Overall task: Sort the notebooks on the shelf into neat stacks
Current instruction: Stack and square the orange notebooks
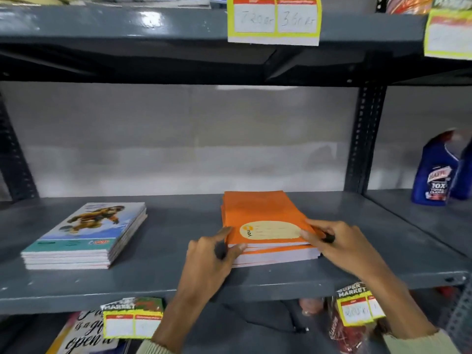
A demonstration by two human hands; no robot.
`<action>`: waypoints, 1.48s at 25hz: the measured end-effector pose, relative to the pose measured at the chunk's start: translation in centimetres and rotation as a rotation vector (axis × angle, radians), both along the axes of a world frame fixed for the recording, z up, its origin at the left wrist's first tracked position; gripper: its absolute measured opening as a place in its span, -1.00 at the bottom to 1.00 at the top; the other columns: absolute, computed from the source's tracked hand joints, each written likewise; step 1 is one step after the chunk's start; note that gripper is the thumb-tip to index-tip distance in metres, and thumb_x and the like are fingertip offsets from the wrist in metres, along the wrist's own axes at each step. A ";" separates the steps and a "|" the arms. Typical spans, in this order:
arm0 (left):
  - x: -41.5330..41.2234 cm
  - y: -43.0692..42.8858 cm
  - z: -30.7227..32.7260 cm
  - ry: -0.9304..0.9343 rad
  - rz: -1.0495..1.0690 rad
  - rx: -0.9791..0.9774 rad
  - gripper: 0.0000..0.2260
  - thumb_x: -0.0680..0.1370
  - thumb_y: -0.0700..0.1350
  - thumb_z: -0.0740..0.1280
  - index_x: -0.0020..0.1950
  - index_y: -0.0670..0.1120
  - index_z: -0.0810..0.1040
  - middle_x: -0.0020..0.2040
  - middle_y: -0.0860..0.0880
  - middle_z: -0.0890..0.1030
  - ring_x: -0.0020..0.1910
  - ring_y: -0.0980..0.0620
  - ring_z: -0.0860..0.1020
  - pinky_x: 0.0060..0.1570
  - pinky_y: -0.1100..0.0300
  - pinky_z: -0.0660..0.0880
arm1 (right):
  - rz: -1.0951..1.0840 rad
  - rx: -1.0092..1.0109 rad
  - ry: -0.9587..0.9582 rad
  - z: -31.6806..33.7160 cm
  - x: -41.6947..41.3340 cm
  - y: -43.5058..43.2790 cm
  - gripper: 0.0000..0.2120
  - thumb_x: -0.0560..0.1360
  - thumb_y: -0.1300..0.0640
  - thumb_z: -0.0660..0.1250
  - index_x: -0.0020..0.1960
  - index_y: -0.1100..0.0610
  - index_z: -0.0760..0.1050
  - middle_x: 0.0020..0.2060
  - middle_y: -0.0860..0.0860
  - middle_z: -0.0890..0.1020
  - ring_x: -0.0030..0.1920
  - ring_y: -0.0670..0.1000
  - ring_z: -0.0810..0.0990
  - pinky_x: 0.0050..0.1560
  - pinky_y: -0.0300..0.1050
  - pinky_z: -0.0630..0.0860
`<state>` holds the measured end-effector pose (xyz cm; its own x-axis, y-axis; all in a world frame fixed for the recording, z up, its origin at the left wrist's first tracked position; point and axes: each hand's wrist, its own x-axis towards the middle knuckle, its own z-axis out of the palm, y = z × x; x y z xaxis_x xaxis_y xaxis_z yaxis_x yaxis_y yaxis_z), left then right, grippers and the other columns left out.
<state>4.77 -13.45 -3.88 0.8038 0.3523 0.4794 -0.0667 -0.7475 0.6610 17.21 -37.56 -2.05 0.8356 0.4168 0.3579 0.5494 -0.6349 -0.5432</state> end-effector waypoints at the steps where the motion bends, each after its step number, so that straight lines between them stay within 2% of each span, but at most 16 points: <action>1: -0.2 -0.3 0.0 -0.011 0.010 0.006 -0.47 0.44 0.19 0.38 0.35 -0.01 0.51 -0.05 0.04 0.75 -0.10 0.08 0.68 -0.12 0.15 0.60 | 0.047 0.011 0.037 -0.1 0.1 -0.4 -0.52 0.43 -0.22 0.35 0.32 -0.13 0.51 -0.01 -0.16 0.73 -0.05 -0.22 0.65 -0.08 -0.34 0.50; 3: -0.3 -0.7 -0.1 -0.017 0.017 0.006 -0.46 0.43 0.16 0.41 0.36 -0.02 0.50 0.04 0.09 0.72 -0.07 0.17 0.65 -0.11 0.20 0.57 | 0.092 0.045 0.068 -0.3 0.5 -1.0 -0.50 0.42 -0.17 0.40 0.33 -0.10 0.49 0.07 -0.18 0.68 0.06 -0.25 0.60 0.02 -0.33 0.46; 5: -0.3 -1.0 -0.1 -0.007 0.015 0.038 -0.42 0.41 0.19 0.39 0.38 -0.01 0.47 0.15 0.08 0.67 -0.06 0.09 0.67 -0.06 0.18 0.58 | 0.100 0.068 0.068 -0.5 1.2 -1.3 -0.55 0.45 -0.09 0.40 0.33 -0.09 0.50 0.07 -0.19 0.68 0.08 -0.26 0.58 0.01 -0.37 0.44; 8: -0.5 -1.4 -0.3 0.009 -0.010 0.064 -0.40 0.39 0.22 0.32 0.39 0.00 0.46 0.25 0.04 0.62 -0.07 -0.06 0.69 -0.03 0.09 0.64 | 0.099 0.098 0.048 -0.7 1.8 -1.3 -0.65 0.48 0.01 0.40 0.27 -0.06 0.56 0.00 -0.19 0.71 -0.09 -0.40 0.61 -0.12 -0.57 0.44; 10: -0.5 -1.4 -0.4 0.015 -0.009 0.072 -0.41 0.40 0.20 0.32 0.39 0.00 0.46 0.23 0.05 0.63 -0.07 -0.03 0.69 -0.04 0.13 0.65 | 0.075 0.155 0.031 -1.0 1.9 -1.2 -0.68 0.47 0.06 0.42 0.22 -0.03 0.60 -0.02 -0.14 0.73 -0.15 -0.47 0.58 -0.18 -0.66 0.39; 14: -0.3 -1.3 -0.6 -0.007 -0.011 0.034 -0.47 0.42 0.14 0.38 0.35 0.00 0.50 0.19 0.07 0.65 -0.06 0.00 0.69 -0.02 0.16 0.63 | -0.006 0.286 -0.006 -1.6 1.6 -0.7 -0.75 0.41 0.14 0.50 0.09 0.05 0.69 -0.06 -0.03 0.75 -0.12 -0.18 0.69 -0.26 -0.59 0.48; 16: -0.1 -1.1 -0.6 -0.019 -0.020 -0.027 -0.51 0.42 0.08 0.42 0.32 -0.02 0.52 0.15 0.07 0.67 -0.04 0.08 0.69 0.01 0.21 0.61 | -0.039 0.335 -0.033 -1.6 1.5 -0.3 -0.79 0.38 0.18 0.52 0.02 0.08 0.72 -0.10 -0.01 0.76 -0.19 -0.22 0.69 -0.24 -0.58 0.50; 19: 0.1 -0.8 -0.5 -0.065 -0.026 -0.106 -0.56 0.41 0.01 0.47 0.26 -0.06 0.58 0.10 0.07 0.69 -0.11 0.22 0.67 -0.01 0.24 0.62 | -0.062 0.375 -0.036 -1.6 1.2 0.3 -0.84 0.37 0.19 0.54 -0.05 0.08 0.73 -0.16 -0.03 0.76 -0.25 -0.34 0.66 -0.21 -0.58 0.50; 22: 0.1 -0.5 -0.5 -0.067 -0.036 -0.151 -0.56 0.40 -0.02 0.48 0.26 -0.08 0.58 0.08 0.11 0.68 -0.02 0.16 0.67 0.03 0.24 0.60 | -0.069 0.379 -0.032 -1.5 0.9 0.5 -0.83 0.35 0.18 0.55 -0.06 0.09 0.74 -0.17 -0.03 0.76 -0.24 -0.25 0.69 -0.25 -0.57 0.51; 25: 0.1 -0.3 -0.7 -0.096 -0.051 -0.167 -0.60 0.40 -0.08 0.49 0.23 -0.11 0.60 0.03 0.19 0.62 0.02 0.17 0.64 0.00 0.49 0.52 | -0.078 0.367 -0.050 -1.5 0.5 0.7 -0.82 0.34 0.16 0.54 -0.05 0.10 0.74 -0.17 -0.03 0.76 -0.24 -0.19 0.70 -0.24 -0.53 0.54; 28: 0.2 0.1 -1.2 -0.116 -0.047 -0.161 -0.63 0.41 -0.14 0.50 0.20 -0.13 0.61 0.14 0.08 0.63 0.18 0.11 0.58 0.03 0.58 0.42 | -0.081 0.387 -0.083 -1.7 -0.2 0.7 -0.84 0.32 0.18 0.55 -0.09 0.10 0.74 -0.23 -0.08 0.76 -0.27 -0.26 0.69 -0.23 -0.54 0.53; 31: 0.2 0.5 -1.4 -0.130 -0.046 -0.169 -0.66 0.40 -0.17 0.51 0.17 -0.12 0.63 0.14 0.03 0.65 0.21 0.12 0.55 0.07 0.61 0.38 | -0.070 0.423 -0.091 -2.0 -0.9 0.5 -0.86 0.32 0.23 0.56 -0.13 0.07 0.74 -0.29 -0.17 0.73 -0.26 -0.27 0.69 -0.16 -0.50 0.55; 34: 0.1 0.8 -1.2 -0.126 -0.069 -0.224 -0.70 0.38 -0.20 0.53 0.10 -0.09 0.66 0.02 0.23 0.63 0.14 0.20 0.57 0.03 0.62 0.40 | -0.058 0.435 -0.065 -2.1 -1.2 0.4 -0.85 0.31 0.25 0.57 -0.16 0.06 0.73 -0.38 -0.31 0.65 -0.26 -0.31 0.68 -0.15 -0.56 0.51; 36: 0.0 0.8 -1.0 -0.122 -0.065 -0.251 -0.74 0.36 -0.23 0.55 0.02 -0.05 0.67 -0.17 0.42 0.58 0.00 0.33 0.59 0.00 0.61 0.43 | -0.060 0.427 -0.054 -2.2 -1.2 0.3 -0.85 0.30 0.23 0.57 -0.16 0.05 0.73 -0.35 -0.30 0.65 -0.20 -0.32 0.67 -0.13 -0.62 0.47; 37: 0.0 0.8 -1.1 -0.119 -0.059 -0.258 -0.75 0.35 -0.23 0.55 0.00 -0.04 0.68 -0.21 0.43 0.57 -0.06 0.39 0.59 -0.01 0.61 0.44 | -0.057 0.424 -0.051 -2.2 -1.2 0.3 -0.85 0.30 0.22 0.57 -0.16 0.04 0.73 -0.33 -0.28 0.66 -0.20 -0.32 0.67 -0.13 -0.64 0.45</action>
<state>4.77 -12.62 -4.95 0.7699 0.4291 0.4724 -0.1940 -0.5479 0.8138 16.03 -37.30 -4.21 0.8297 0.1780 0.5291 0.5530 -0.3913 -0.7356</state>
